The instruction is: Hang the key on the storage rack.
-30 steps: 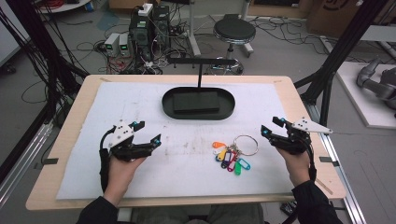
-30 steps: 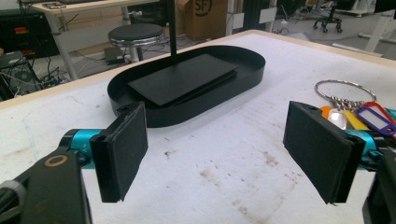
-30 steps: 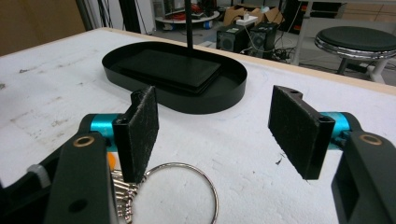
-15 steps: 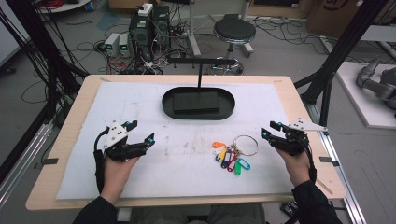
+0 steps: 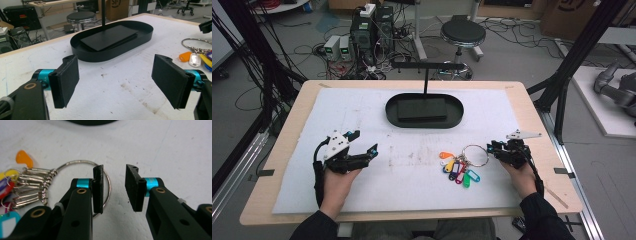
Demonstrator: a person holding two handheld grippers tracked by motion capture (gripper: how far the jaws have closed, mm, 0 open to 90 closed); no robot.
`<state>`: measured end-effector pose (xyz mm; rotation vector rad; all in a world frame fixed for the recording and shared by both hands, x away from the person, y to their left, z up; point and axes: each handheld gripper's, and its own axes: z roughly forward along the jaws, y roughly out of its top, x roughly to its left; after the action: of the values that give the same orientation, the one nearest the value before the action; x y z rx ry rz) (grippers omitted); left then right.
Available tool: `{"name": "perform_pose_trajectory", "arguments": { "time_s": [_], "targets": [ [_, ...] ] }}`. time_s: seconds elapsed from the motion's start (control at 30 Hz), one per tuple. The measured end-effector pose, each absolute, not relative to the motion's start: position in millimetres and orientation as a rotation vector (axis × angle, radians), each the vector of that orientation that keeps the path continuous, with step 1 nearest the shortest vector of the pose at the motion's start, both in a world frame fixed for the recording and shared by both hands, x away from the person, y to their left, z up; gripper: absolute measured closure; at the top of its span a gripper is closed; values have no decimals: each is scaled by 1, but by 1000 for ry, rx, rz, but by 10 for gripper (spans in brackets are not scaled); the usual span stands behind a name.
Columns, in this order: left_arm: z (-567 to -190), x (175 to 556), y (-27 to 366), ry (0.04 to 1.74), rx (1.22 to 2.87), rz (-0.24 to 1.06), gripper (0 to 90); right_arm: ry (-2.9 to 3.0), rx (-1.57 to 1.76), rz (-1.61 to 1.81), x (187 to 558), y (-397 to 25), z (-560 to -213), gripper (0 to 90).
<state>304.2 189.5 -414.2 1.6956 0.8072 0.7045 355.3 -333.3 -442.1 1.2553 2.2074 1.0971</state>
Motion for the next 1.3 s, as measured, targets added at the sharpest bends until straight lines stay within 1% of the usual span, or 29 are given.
{"name": "perform_pose_trajectory", "arguments": {
  "time_s": [0.27, 0.33, 0.4, 0.63, 1.0, 1.3],
  "targets": [
    [-417, 304, 188, 807, 1709, 696, 223, 2282, 1270, 981, 362, -324, -451, 746],
    [-418, 305, 187, 809, 1715, 693, 225, 2274, 1278, 977, 362, -324, -452, 793],
    [-418, 305, 186, 809, 1718, 691, 226, 2287, 1267, 984, 362, -324, -451, 867],
    [-418, 305, 185, 802, 1718, 689, 226, 2264, 1273, 1006, 361, -323, -449, 878],
    [-419, 305, 185, 800, 1714, 689, 226, 2132, 1221, 1292, 348, -325, -425, 877],
    [-419, 305, 183, 789, 1719, 686, 226, 2111, 1199, 1456, 340, -316, -417, 872]
  ]
}}
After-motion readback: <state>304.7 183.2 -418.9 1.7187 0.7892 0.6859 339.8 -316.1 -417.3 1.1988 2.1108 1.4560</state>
